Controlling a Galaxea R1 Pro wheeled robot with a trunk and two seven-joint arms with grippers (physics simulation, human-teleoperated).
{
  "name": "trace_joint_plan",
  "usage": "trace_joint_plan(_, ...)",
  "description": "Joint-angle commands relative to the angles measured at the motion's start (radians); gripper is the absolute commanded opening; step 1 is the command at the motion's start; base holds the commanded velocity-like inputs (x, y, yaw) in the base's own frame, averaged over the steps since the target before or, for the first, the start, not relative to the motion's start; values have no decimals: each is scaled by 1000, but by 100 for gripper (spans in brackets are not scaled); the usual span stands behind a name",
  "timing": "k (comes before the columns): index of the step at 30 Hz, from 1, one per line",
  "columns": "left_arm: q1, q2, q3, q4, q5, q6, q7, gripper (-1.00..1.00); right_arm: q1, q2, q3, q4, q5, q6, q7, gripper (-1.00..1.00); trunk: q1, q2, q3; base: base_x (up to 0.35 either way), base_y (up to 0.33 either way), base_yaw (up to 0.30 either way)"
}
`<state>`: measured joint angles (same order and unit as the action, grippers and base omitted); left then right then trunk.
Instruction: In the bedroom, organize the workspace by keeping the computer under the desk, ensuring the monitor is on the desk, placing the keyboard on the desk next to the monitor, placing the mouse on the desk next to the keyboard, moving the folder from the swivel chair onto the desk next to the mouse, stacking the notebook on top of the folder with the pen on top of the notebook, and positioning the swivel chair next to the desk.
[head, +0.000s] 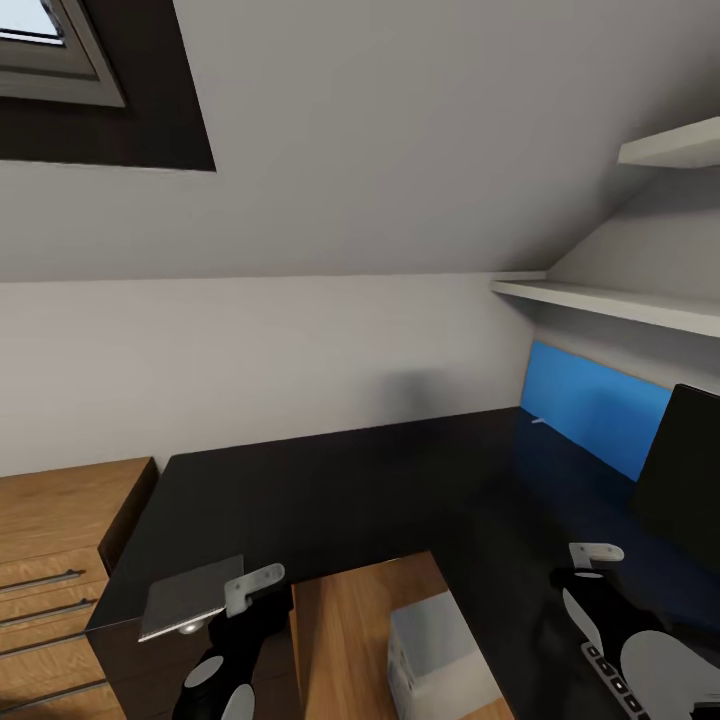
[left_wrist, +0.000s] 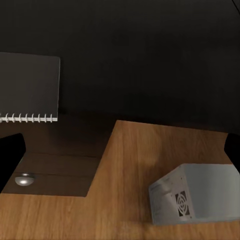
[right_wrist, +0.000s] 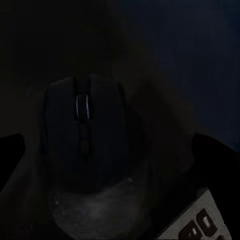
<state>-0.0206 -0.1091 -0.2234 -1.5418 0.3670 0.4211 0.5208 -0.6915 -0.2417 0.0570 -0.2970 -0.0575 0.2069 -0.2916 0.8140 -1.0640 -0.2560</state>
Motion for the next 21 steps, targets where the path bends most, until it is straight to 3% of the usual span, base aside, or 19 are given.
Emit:
trace_joint_plan(1, -1, 0, -1, -1, 9, 2, 8, 100, 0, -1, 6, -2, -6, 7, -4, 100, 0, -1, -1, 0, 0, 0)
trace_joint_plan(21, -1, 0, -1, -1, 9, 2, 8, 100, 0, -1, 7, -6, -5, -3, -4, 100, 0, -1, -1, 0, 0, 0)
